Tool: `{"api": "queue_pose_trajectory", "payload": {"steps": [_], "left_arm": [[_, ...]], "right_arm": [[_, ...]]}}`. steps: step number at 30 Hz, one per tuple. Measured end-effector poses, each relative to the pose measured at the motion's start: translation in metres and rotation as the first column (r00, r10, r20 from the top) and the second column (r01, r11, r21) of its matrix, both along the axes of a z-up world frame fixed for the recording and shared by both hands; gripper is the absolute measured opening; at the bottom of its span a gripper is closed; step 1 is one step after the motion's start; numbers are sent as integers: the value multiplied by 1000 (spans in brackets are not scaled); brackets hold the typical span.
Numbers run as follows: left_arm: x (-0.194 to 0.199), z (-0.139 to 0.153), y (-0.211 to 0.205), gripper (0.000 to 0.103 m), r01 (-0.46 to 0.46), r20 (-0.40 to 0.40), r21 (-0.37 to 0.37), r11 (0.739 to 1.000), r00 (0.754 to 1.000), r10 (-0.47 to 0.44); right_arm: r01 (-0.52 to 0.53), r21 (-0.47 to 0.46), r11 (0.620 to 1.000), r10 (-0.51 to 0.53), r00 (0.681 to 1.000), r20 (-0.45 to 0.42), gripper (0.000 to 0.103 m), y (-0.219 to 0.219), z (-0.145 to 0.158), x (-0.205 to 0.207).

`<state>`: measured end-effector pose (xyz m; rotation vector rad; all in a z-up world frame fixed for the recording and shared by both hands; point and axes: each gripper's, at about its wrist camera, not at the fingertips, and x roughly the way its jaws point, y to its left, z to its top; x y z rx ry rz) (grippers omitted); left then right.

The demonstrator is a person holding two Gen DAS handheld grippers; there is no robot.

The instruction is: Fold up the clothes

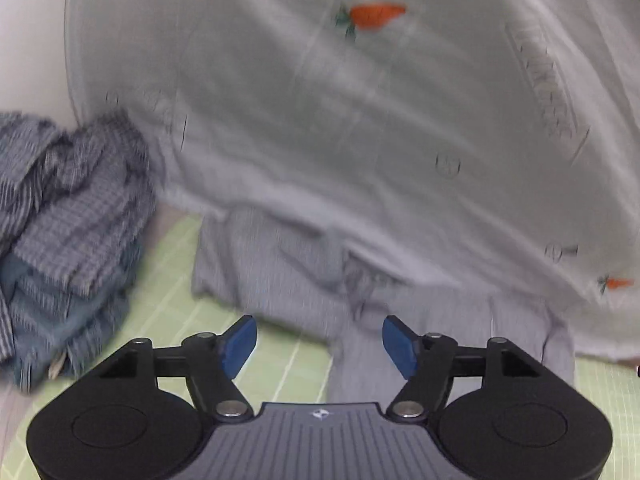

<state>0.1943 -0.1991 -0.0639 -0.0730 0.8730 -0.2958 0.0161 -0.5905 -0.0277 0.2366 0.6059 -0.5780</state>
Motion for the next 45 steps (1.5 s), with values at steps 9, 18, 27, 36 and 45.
{"api": "queue_pose_trajectory", "payload": {"steps": [9, 18, 27, 36, 45], "left_arm": [[-98, -58, 27, 82, 29, -255, 22, 999, 967, -23], [-109, -60, 11, 84, 53, -261, 34, 998, 964, -42], [-107, -68, 6, 84, 62, -291, 24, 998, 955, -52], [-109, -82, -10, 84, 124, -337, -4, 992, 934, -119], [-109, -81, -22, 18, 178, -355, -29, 984, 918, -176]], "right_arm": [[71, 191, 979, -8, 950, -312, 79, 54, -104, -106], [-51, 63, 997, 65, 965, -253, 5, 35, -81, -117], [160, -253, 954, -206, 964, -169, 45, -45, -8, -82], [2, 298, 955, 25, 996, -87, 73, -13, -77, -76], [-136, 313, 940, 147, 989, -12, 40, 7, -69, -67]]}}
